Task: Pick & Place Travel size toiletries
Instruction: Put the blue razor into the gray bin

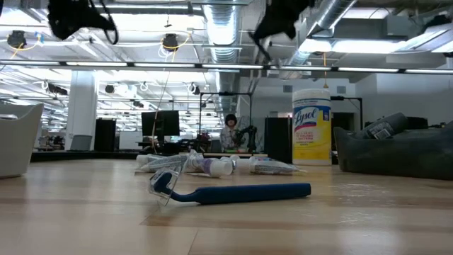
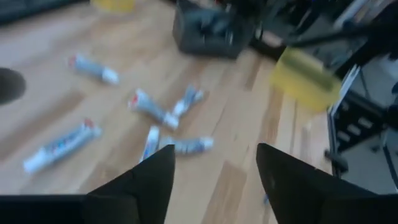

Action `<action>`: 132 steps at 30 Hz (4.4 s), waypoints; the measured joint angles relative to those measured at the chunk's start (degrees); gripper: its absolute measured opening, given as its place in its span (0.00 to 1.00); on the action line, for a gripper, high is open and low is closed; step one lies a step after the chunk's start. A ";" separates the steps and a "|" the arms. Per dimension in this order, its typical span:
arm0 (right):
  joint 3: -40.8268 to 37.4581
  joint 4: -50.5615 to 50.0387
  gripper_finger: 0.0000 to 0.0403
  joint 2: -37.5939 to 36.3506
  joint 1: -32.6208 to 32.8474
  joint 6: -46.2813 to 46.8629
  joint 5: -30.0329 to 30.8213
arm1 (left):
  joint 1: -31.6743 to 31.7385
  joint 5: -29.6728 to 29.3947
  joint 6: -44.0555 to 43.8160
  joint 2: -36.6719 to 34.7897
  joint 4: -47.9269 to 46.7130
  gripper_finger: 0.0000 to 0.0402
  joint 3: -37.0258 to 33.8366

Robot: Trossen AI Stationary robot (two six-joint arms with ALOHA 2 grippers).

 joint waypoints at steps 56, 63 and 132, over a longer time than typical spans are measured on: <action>0.04 38.26 0.01 7.85 19.05 10.40 -2.78 | 29.66 37.94 42.14 11.39 53.11 0.06 0.00; 0.04 38.31 0.11 7.84 18.52 10.55 -2.81 | 29.68 38.00 42.01 11.39 53.20 0.06 0.00; 0.07 25.11 0.35 -2.46 18.23 10.49 0.85 | -13.51 52.60 -17.46 24.33 0.21 0.14 -0.02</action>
